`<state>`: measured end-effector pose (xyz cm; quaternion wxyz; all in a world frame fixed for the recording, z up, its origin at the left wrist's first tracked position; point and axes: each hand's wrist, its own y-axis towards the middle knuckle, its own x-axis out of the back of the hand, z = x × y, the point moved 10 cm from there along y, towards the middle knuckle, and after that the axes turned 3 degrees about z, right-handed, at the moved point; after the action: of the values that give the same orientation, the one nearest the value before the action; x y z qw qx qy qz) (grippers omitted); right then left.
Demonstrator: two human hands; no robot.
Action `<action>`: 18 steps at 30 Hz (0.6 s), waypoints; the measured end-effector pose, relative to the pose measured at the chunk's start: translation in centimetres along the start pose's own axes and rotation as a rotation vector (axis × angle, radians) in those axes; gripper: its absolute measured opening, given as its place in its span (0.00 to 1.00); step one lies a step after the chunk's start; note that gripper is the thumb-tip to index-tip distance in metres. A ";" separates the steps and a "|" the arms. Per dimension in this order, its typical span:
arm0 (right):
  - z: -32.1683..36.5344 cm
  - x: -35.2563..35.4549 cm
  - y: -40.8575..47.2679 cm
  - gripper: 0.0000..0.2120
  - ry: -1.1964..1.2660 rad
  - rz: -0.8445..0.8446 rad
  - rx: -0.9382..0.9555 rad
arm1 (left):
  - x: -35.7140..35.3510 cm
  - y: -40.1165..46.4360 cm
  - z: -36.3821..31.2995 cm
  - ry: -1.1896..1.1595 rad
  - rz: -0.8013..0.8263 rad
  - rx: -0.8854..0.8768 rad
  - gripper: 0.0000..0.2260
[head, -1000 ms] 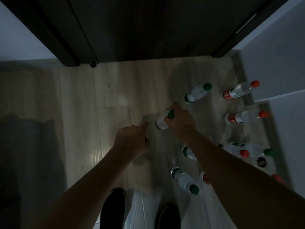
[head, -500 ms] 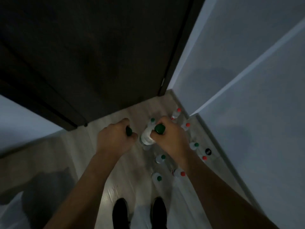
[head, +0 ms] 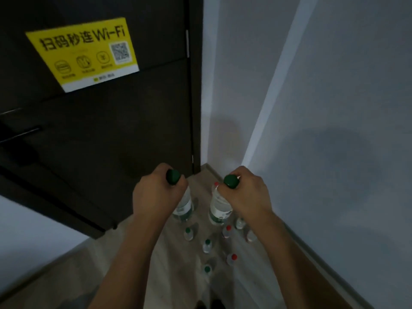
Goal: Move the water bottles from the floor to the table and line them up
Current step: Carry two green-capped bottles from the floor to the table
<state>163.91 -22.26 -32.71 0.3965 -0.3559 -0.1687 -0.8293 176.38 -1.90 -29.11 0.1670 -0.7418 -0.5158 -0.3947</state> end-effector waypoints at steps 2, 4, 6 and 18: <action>-1.7 2.0 -0.7 0.11 -0.005 -0.037 -0.088 | -0.8 0.0 -1.8 -0.033 0.026 -0.058 0.08; -3.2 4.1 -1.7 0.12 0.013 -0.105 -0.164 | -2.2 0.2 -3.4 -0.068 0.085 -0.111 0.08; -4.5 5.8 -2.9 0.12 0.007 -0.168 -0.215 | -3.7 0.3 -5.1 -0.083 0.132 -0.157 0.07; -12.5 16.3 -15.9 0.13 -0.042 -0.508 -0.508 | -11.3 -5.0 -18.8 -0.082 0.343 -0.501 0.10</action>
<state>138.79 -28.06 -29.45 0.0728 -0.4069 -0.0484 -0.9093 162.40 -19.30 -26.53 0.0221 -0.8515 -0.2759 -0.4453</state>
